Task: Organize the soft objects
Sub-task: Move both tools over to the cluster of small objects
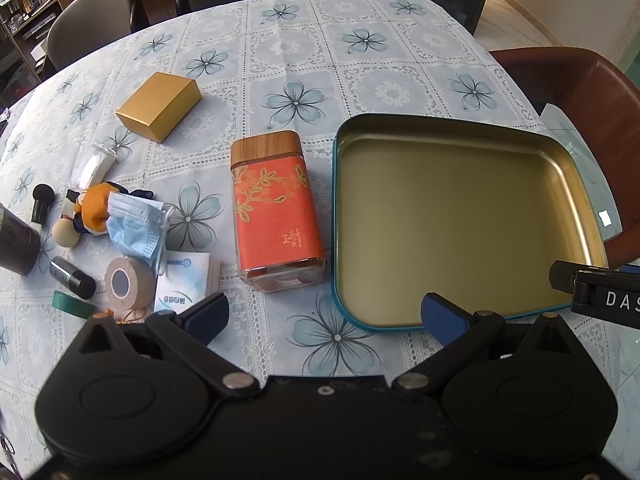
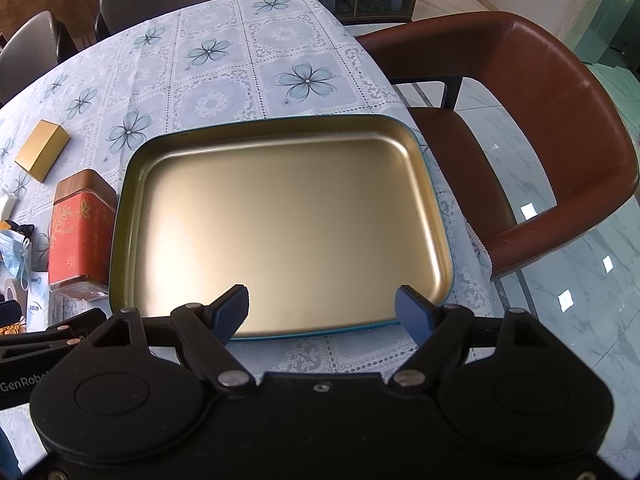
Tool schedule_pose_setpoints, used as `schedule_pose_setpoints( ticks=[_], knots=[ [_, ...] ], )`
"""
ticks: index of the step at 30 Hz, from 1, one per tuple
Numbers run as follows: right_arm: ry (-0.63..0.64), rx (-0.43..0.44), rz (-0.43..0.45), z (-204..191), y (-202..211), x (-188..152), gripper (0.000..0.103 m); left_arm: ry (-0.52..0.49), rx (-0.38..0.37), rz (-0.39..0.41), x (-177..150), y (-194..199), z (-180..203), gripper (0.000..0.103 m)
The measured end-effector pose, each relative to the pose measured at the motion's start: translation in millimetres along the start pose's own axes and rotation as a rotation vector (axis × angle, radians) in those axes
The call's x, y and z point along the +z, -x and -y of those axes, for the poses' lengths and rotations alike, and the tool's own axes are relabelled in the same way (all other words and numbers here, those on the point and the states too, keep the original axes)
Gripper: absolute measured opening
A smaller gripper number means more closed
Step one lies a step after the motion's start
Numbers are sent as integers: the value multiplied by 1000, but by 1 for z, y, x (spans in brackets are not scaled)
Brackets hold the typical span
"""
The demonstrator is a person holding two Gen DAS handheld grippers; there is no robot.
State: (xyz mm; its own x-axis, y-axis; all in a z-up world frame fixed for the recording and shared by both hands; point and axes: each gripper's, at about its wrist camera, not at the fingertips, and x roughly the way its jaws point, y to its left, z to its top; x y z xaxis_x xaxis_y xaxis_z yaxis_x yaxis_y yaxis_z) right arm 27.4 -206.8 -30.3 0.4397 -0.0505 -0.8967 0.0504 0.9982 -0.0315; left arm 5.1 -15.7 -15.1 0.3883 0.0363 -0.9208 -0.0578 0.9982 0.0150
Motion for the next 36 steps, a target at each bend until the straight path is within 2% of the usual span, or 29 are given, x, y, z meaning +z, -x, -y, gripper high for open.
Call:
schedule_pose_setpoints(
  ticks=[15,21,27,32,34,36],
  knots=[
    [25,22,0,-10,-3,3,77,30,23,15,-2,7,-6,103],
    [54,17,31,-20,2,3,77,54,28,95,-10,24,-22,103],
    [200,-21,138,-66,17,-2,77,107,101,223,-26,50,-70,103],
    [352,-27,268,-125,40,-17,77,150,151,221,-46,54,-133,103],
    [397,-16,242,-147,43,-24,77,174,182,219,-57,54,-162,103],
    [442,1,159,-167,35,-30,77,193,213,216,-67,53,-190,103]
  ],
)
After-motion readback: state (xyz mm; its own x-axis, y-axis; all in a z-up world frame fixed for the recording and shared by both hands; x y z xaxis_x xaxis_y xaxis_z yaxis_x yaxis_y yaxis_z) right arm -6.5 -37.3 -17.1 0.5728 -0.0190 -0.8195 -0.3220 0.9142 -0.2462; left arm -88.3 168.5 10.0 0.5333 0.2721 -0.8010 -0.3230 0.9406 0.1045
